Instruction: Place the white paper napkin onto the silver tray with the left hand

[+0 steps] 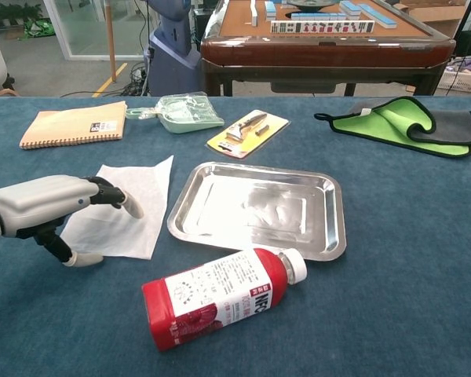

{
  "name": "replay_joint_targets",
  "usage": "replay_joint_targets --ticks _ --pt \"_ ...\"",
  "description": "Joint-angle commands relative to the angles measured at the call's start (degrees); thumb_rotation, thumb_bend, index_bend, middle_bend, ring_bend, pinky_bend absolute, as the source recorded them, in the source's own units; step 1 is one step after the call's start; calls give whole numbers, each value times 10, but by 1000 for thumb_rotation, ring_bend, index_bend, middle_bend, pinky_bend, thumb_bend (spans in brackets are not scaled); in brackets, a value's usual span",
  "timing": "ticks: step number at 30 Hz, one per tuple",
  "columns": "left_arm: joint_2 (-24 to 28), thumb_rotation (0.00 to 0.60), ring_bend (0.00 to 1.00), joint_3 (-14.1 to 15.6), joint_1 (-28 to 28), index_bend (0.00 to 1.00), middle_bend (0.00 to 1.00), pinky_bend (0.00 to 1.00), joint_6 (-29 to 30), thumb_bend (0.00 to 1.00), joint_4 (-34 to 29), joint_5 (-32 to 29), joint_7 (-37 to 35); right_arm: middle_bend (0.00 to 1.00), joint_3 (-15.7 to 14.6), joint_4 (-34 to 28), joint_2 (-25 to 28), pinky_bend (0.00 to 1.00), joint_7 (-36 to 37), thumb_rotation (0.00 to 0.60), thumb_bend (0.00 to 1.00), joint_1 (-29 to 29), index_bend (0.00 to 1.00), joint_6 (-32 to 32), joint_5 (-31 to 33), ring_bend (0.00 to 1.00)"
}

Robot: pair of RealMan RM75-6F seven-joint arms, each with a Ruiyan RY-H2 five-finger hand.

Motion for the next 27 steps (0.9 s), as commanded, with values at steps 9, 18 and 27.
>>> replay_joint_targets --ticks 9,18,27 --pt "-9 600 196 -1 -5 244 200 69 -8 246 13 -18 5 258 0 6 -1 143 6 600 51 -2 203 -1 3 139" --pt "-12 600 197 -2 -7 265 200 68 -3 246 25 -24 -3 258 1 6 -3 143 5 600 51 0 203 -6 4 139" --pt "-22 600 199 -2 -7 324 200 68 3 247 54 -24 -23 258 2 4 -4 143 3 600 51 -1 203 -7 8 140"
